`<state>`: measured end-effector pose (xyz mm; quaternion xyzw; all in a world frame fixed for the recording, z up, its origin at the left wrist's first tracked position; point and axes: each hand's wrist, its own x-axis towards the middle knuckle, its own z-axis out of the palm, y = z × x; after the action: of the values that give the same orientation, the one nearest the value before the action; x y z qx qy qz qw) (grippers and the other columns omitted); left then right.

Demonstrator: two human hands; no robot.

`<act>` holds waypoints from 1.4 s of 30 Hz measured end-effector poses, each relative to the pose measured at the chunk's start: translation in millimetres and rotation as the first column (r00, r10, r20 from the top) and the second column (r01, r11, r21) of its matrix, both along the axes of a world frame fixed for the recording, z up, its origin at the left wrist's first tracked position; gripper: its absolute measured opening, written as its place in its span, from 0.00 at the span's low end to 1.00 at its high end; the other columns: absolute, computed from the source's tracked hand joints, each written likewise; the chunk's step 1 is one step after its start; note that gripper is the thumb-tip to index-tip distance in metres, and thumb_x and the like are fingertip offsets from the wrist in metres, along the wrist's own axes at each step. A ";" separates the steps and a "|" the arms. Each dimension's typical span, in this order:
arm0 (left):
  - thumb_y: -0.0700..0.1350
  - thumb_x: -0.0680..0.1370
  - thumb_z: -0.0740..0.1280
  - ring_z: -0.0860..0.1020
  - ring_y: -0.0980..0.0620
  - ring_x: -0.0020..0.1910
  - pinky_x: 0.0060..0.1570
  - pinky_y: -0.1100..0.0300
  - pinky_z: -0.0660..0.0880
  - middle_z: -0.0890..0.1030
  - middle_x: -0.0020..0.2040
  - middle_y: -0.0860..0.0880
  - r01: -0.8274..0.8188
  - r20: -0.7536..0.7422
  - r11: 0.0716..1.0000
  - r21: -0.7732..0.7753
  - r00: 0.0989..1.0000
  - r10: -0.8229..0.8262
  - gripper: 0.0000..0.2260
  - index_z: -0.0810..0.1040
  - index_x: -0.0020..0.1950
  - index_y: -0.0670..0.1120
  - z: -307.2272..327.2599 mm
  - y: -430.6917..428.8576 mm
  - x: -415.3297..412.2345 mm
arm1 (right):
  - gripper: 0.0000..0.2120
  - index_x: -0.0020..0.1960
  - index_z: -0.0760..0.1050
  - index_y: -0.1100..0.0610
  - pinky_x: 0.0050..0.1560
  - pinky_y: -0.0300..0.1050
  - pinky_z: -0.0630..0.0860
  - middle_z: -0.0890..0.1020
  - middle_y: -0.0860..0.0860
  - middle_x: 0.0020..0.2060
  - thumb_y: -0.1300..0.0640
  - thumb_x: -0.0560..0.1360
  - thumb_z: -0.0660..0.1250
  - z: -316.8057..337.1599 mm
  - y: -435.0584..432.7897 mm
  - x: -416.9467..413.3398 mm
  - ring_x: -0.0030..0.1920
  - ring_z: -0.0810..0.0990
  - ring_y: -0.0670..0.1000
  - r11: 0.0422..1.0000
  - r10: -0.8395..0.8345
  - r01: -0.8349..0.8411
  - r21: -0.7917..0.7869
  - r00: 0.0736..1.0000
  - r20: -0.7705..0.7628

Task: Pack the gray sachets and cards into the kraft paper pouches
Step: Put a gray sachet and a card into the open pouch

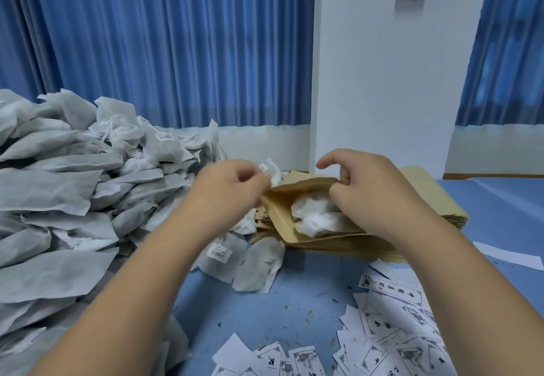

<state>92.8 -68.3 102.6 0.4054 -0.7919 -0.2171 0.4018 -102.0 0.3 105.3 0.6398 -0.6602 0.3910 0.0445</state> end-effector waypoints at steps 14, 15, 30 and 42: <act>0.77 0.66 0.59 0.66 0.39 0.68 0.65 0.45 0.69 0.63 0.71 0.41 -0.445 0.836 0.888 0.115 0.526 0.156 0.47 0.59 0.75 0.47 -87.2 -36.7 -11.8 | 0.18 0.52 0.78 0.43 0.34 0.42 0.65 0.73 0.45 0.33 0.62 0.70 0.61 -1.0 0.3 -4.0 0.35 0.72 0.44 0.997 -0.046 0.047 0.062 0.999 -0.009; 0.77 0.66 0.59 0.66 0.39 0.68 0.64 0.46 0.69 0.65 0.71 0.42 -0.432 0.856 0.896 0.103 0.498 0.142 0.47 0.59 0.74 0.48 -85.9 -36.7 -10.3 | 0.18 0.52 0.78 0.43 0.34 0.42 0.65 0.73 0.45 0.33 0.62 0.70 0.61 -1.2 0.5 -4.1 0.35 0.72 0.44 0.997 -0.045 0.046 0.064 0.999 -0.011; 0.53 0.68 0.70 0.77 0.54 0.41 0.34 0.61 0.70 0.75 0.45 0.55 -0.106 0.744 0.972 0.208 0.662 -0.086 0.16 0.69 0.52 0.56 -50.5 -25.8 -4.8 | 0.17 0.51 0.78 0.43 0.35 0.43 0.69 0.74 0.46 0.32 0.62 0.71 0.62 -1.2 1.1 -3.7 0.35 0.73 0.46 0.994 -0.046 0.047 0.099 0.999 -0.009; 0.64 0.68 0.69 0.74 0.54 0.31 0.29 0.59 0.71 0.77 0.34 0.49 0.506 0.253 0.788 0.351 0.759 -0.600 0.18 0.75 0.49 0.53 26.6 22.0 31.4 | 0.13 0.46 0.76 0.43 0.33 0.43 0.67 0.74 0.46 0.32 0.61 0.71 0.62 -1.8 0.8 -2.9 0.34 0.73 0.47 0.992 -0.043 0.044 0.120 0.999 -0.010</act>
<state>124.2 -46.3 129.2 0.2323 -0.8990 -0.3535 0.1136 -104.9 1.0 103.5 0.6284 -0.6960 0.3470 0.0169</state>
